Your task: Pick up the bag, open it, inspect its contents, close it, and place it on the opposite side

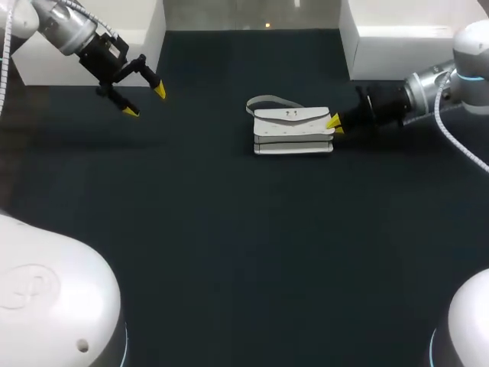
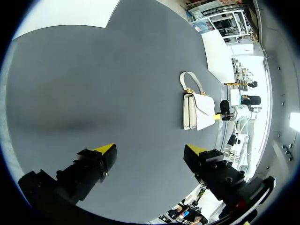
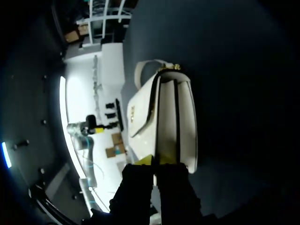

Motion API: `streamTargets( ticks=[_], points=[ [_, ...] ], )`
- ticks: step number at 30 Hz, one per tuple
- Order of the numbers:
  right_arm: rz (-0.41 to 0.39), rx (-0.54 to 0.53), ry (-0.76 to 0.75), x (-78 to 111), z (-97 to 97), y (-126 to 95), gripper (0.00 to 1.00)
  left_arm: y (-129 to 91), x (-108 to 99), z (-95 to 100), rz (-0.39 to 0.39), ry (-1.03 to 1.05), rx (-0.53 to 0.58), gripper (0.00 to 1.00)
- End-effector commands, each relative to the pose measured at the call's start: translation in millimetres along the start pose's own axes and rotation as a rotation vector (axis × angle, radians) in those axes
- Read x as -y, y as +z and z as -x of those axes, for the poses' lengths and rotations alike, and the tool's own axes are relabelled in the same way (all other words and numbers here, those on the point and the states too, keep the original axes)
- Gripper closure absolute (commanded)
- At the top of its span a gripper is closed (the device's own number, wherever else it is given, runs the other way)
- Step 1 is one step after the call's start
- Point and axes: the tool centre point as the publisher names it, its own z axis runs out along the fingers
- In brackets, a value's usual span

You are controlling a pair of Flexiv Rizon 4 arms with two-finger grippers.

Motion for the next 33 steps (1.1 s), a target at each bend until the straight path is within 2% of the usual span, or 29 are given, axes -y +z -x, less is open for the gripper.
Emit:
streamTargets(
  ticks=[1, 5, 8, 15, 17, 19, 23, 28, 33],
  points=[
    [-0.004, 0.0, 0.0, -1.3, -0.3, -0.5, 1.0, -6.2, -1.0, 2.0, -0.027, 0.011, 0.067, 0.0],
    [0.012, 0.015, -0.004, -11.5, 10.4, -32.7, 1.0, -22.3, -5.7, 10.4, -0.053, 0.033, 0.125, 0.0],
    [0.034, 0.042, 0.001, -18.8, 17.3, -58.8, 1.0, -34.7, -10.7, 18.1, -0.085, 0.06, 0.221, 0.0],
    [0.068, 0.103, -0.02, -35.4, 26.8, -106.5, 1.0, -51.0, -19.4, 34.8, -0.134, 0.107, 0.36, 0.0],
    [0.06, 0.118, -0.037, -40.9, 29.6, -117.1, 1.0, -52.9, -20.5, 40.1, -0.134, 0.111, 0.375, 0.0],
    [0.085, 0.129, -0.029, -48.0, 33.3, -129.5, 1.0, -54.6, -22.1, 45.5, -0.131, 0.117, 0.395, 0.0],
    [0.048, 0.133, -0.061, -61.3, 42.6, -154.3, 1.0, -59.0, -24.8, 55.5, -0.12, 0.122, 0.409, 0.0],
    [0.066, 0.138, -0.055, -77.6, 54.2, -179.5, 1.0, -61.4, -23.8, 65.8, -0.119, 0.118, 0.423, 0.0],
    [0.045, 0.132, -0.07, -88.9, 62.9, -201.6, 1.0, -64.5, -22.8, 74.7, -0.127, 0.11, 0.422, 0.0]
  ],
)
